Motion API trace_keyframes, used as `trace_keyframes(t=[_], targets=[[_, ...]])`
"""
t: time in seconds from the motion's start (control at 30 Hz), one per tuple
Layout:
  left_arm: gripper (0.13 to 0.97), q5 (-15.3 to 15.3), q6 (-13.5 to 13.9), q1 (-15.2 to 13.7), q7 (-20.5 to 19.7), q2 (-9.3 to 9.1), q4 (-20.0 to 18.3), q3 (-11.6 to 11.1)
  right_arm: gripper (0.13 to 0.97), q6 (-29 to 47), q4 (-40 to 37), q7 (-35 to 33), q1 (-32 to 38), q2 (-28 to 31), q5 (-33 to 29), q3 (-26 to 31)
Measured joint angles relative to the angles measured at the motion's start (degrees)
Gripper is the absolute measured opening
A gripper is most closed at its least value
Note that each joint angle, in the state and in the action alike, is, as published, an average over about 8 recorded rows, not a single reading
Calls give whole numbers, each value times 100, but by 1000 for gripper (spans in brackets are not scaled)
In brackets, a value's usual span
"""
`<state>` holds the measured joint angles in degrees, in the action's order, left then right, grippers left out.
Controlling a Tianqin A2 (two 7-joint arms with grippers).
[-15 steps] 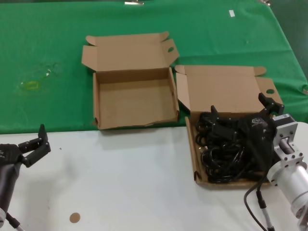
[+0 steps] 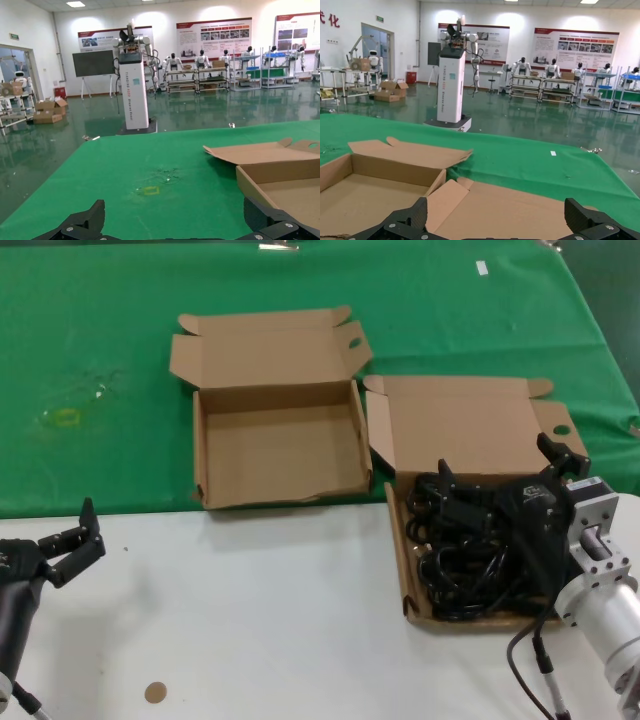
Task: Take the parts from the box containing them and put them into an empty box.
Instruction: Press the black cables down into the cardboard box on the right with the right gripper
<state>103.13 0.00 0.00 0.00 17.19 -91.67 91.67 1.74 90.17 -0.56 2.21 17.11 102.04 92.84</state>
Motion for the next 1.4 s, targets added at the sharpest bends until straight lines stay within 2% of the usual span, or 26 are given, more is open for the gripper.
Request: trace_keyframes(t=[1.4], targets=[[966, 0, 0, 0, 0, 0, 0, 0, 966, 0, 0, 0, 0, 0, 0, 0]])
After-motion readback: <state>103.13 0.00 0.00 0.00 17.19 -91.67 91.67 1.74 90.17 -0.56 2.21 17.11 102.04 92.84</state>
